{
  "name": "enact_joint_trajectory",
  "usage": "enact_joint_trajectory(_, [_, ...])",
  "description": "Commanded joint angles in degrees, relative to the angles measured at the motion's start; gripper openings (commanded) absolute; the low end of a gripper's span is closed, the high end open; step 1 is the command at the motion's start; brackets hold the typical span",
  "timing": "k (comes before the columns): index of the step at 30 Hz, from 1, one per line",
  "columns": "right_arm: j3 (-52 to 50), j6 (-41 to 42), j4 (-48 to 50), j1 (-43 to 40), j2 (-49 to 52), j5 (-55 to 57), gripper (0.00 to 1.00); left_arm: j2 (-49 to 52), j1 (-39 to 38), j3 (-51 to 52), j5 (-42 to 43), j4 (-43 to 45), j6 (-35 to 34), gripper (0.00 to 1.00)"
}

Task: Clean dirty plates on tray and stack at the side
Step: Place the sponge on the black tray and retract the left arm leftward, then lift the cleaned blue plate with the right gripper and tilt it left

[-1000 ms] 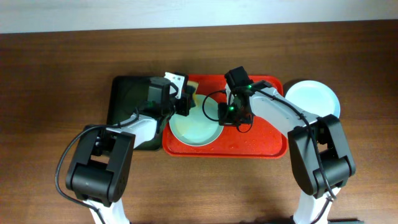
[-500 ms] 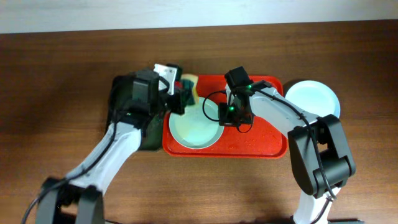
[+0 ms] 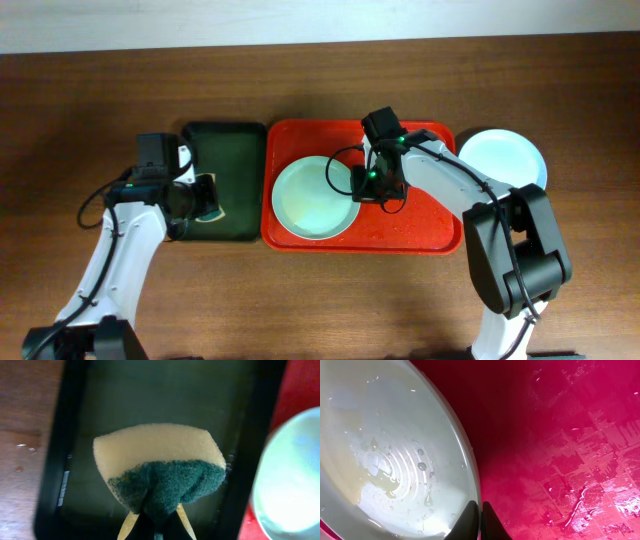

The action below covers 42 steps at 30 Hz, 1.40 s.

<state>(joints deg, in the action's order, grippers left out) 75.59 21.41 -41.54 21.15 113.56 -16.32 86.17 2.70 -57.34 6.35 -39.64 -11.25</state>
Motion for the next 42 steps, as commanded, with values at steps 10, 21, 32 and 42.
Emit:
enact_joint_trajectory(10, [0.3, 0.1, 0.1, 0.2, 0.2, 0.5, 0.05, 12.1, 0.4, -1.3, 0.9, 4.4, 8.1, 0.06])
enact_joint_trajectory(21, [0.3, 0.1, 0.0, 0.2, 0.2, 0.5, 0.24, 2.0, 0.5, -9.6, 0.3, -0.1, 4.2, 0.65])
enact_joint_trajectory(32, [-2.8, 0.1, 3.7, 0.3, 0.2, 0.5, 0.28, -10.2, 14.2, -15.5, -6.2, -0.6, -2.9, 0.99])
enact_joint_trajectory(42, [-4.9, 0.2, 4.5, -1.1, -0.4, -0.8, 0.04, -10.2, 15.6, -15.5, -6.2, -0.6, -2.9, 1.00])
